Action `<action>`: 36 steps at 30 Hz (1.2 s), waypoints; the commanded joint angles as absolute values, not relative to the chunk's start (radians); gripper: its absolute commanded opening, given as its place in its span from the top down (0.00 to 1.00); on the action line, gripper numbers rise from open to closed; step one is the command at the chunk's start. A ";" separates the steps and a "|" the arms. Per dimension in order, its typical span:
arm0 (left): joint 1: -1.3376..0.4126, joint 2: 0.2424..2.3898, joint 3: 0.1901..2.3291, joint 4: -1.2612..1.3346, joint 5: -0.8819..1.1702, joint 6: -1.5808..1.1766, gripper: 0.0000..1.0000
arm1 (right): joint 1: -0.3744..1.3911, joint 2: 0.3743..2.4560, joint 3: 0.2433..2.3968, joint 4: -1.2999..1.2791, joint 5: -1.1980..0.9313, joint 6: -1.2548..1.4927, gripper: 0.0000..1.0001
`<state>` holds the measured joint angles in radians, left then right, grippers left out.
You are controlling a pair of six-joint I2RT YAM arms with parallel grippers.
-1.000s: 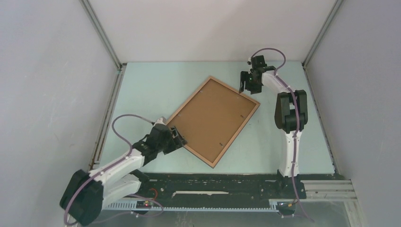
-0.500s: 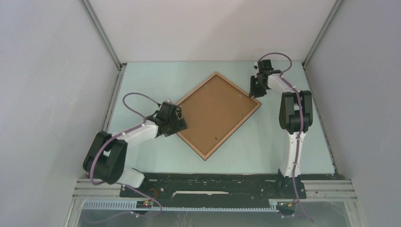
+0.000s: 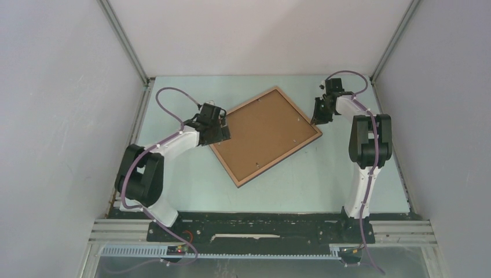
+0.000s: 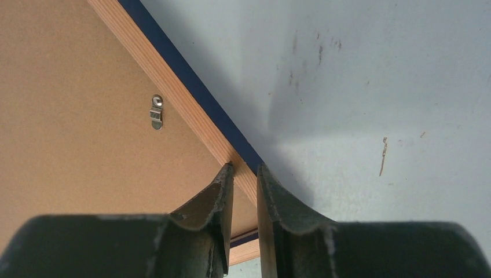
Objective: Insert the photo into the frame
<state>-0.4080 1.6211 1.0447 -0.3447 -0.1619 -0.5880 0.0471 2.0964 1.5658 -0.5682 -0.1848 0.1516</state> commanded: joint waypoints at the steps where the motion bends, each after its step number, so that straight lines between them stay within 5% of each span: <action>1: -0.393 1.637 1.140 -0.464 -0.218 -0.544 0.21 | 0.061 2.122 1.541 -0.672 -0.218 0.165 0.74; 11: -0.376 1.681 1.120 -0.502 -0.217 -0.664 0.16 | 0.062 2.123 1.543 -0.662 -0.232 0.166 0.74; 36: -0.353 1.793 1.166 -0.504 -0.311 -0.653 0.56 | 0.078 2.121 1.549 -0.647 -0.238 0.159 0.74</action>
<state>-0.3614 1.7950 1.1381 -0.5030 -0.2543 -0.6716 0.0475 2.0964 1.5658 -0.5636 -0.1970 0.1513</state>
